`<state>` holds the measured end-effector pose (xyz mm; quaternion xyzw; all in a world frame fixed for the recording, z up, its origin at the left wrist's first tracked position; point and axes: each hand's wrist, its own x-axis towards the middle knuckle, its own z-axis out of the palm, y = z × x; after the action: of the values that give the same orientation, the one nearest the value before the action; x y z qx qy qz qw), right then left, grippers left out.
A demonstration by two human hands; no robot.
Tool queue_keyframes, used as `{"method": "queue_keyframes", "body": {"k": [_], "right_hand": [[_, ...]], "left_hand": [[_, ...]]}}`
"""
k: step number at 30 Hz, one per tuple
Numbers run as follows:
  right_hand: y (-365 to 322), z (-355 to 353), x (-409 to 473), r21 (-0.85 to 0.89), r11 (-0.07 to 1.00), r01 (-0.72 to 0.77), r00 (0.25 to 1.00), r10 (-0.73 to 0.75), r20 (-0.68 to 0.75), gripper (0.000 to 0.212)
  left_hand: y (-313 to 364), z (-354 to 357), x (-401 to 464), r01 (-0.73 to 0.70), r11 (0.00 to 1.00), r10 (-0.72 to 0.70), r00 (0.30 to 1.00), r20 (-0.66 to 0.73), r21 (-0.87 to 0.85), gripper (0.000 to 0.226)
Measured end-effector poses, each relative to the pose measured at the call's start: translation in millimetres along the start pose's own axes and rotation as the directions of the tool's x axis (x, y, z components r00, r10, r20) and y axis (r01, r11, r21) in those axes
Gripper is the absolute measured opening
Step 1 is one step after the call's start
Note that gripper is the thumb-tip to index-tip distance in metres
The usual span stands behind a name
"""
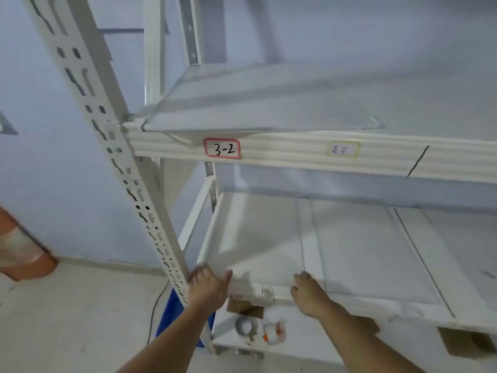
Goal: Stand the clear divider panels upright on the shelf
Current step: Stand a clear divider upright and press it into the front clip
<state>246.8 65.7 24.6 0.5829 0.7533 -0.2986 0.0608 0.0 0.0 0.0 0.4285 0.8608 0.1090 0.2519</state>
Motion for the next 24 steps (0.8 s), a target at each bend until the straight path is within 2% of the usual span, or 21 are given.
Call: {"method": "queue_keyframes", "body": {"k": [3,8,10,12,14,16,19,22,24], "right_hand": [[-8.2,7.0,3.0,-0.018,1.0,-0.021,0.998,0.02,-0.058,0.008],[-23.1,17.6,4.0,-0.102,0.99,-0.101,0.993,0.095,-0.069,0.032],[-28.5,20.5,3.4,-0.165,0.978,-0.127,0.99,0.116,-0.079,0.049],[-34.0,17.5,1.6,-0.189,0.97,-0.152,0.986,0.137,-0.093,0.067],[-41.8,6.1,-4.1,-0.182,0.969,-0.165,0.982,0.145,-0.117,0.077],[-53.4,-10.2,-9.6,-0.172,0.971,-0.164,0.981,0.142,-0.131,0.076],[-76.8,-36.6,-15.2,-0.162,0.984,-0.08,0.976,0.044,-0.214,0.06],[-94.5,-54.3,-15.7,-0.189,0.981,0.033,0.965,-0.08,-0.249,0.041],[-101.7,-66.0,-18.0,-0.072,0.996,0.054,0.965,-0.071,-0.252,0.035]], "left_hand": [[7.8,2.0,1.4,0.013,0.994,-0.016,0.999,-0.031,-0.104,0.093],[19.1,-17.7,11.9,0.15,0.918,-0.155,0.988,0.018,-0.368,0.081],[20.5,-31.6,14.0,0.21,0.841,-0.226,0.974,0.029,-0.499,0.074],[27.0,-47.7,9.2,0.206,0.657,-0.246,0.968,0.052,-0.725,0.063],[37.3,-67.3,-2.5,0.142,0.455,-0.167,0.983,0.072,-0.879,0.049],[51.1,-88.7,-18.5,0.058,0.353,-0.033,0.998,0.049,-0.934,0.039],[77.5,-117.6,-46.4,-0.092,0.362,0.209,0.978,-0.015,-0.928,0.03],[94.0,-130.1,-56.0,-0.206,0.324,0.437,0.898,-0.047,-0.924,0.026],[95.3,-126.6,-47.5,-0.287,0.366,0.534,0.844,-0.053,-0.885,0.034]]}}
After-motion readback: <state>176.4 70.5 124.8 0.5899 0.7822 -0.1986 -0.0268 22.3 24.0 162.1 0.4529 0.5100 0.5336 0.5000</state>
